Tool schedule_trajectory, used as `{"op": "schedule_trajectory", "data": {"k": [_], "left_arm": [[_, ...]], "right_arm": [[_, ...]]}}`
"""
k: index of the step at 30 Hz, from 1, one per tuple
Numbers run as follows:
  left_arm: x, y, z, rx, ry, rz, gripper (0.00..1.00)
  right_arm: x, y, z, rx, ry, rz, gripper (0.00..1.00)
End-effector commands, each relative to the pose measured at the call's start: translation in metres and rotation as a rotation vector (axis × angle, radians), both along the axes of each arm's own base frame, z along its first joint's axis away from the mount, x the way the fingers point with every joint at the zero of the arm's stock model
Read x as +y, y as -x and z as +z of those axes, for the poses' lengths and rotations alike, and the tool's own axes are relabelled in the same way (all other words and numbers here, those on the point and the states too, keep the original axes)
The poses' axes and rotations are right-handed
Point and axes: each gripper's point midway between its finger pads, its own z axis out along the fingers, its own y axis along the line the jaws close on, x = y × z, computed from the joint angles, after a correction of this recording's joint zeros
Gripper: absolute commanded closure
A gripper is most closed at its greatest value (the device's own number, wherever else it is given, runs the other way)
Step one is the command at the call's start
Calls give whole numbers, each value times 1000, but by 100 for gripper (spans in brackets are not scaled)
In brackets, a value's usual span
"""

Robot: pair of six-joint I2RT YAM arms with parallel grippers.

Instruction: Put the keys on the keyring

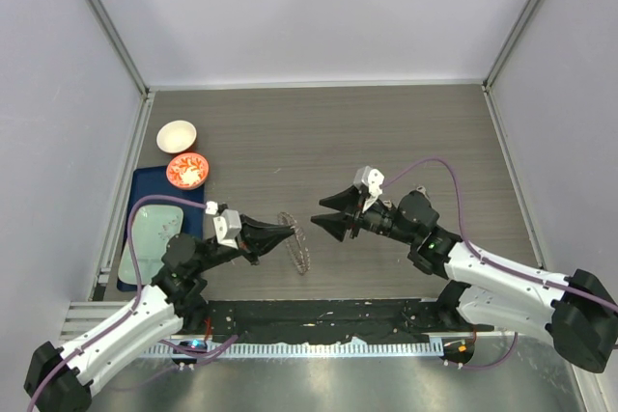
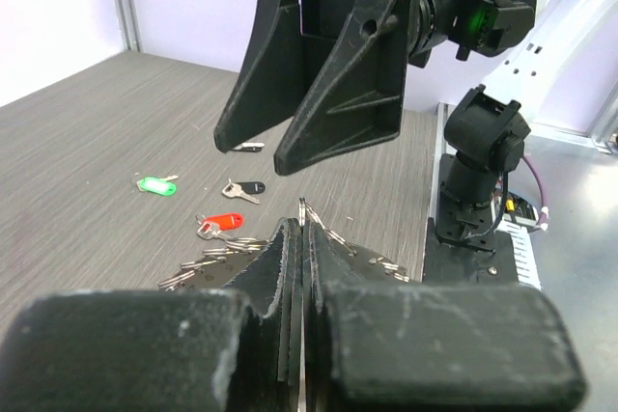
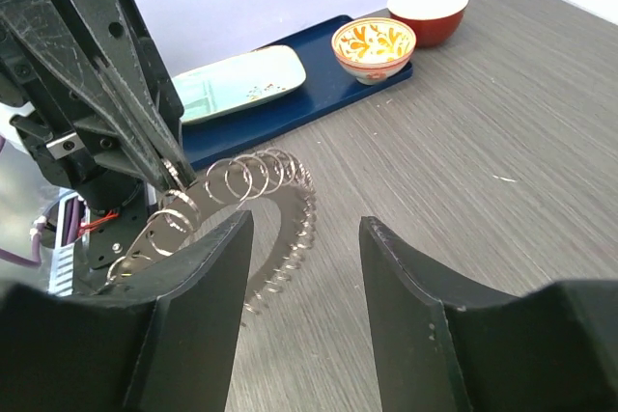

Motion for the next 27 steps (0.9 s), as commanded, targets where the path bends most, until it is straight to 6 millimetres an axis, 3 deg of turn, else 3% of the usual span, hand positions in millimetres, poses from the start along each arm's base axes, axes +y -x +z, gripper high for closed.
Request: {"op": "schedule_trajectory", "data": {"k": [1, 10, 27], "left_arm": [[-1, 6, 23, -98, 43, -28, 100], [-2, 4, 30, -124, 46, -22, 100], [-5, -3, 31, -120, 34, -7, 100]], "right_arm": [[-2, -9, 22, -62, -35, -45, 46], [19, 14, 8, -37, 4, 145, 45], [31, 51, 13, -56, -3, 360, 44]]}}
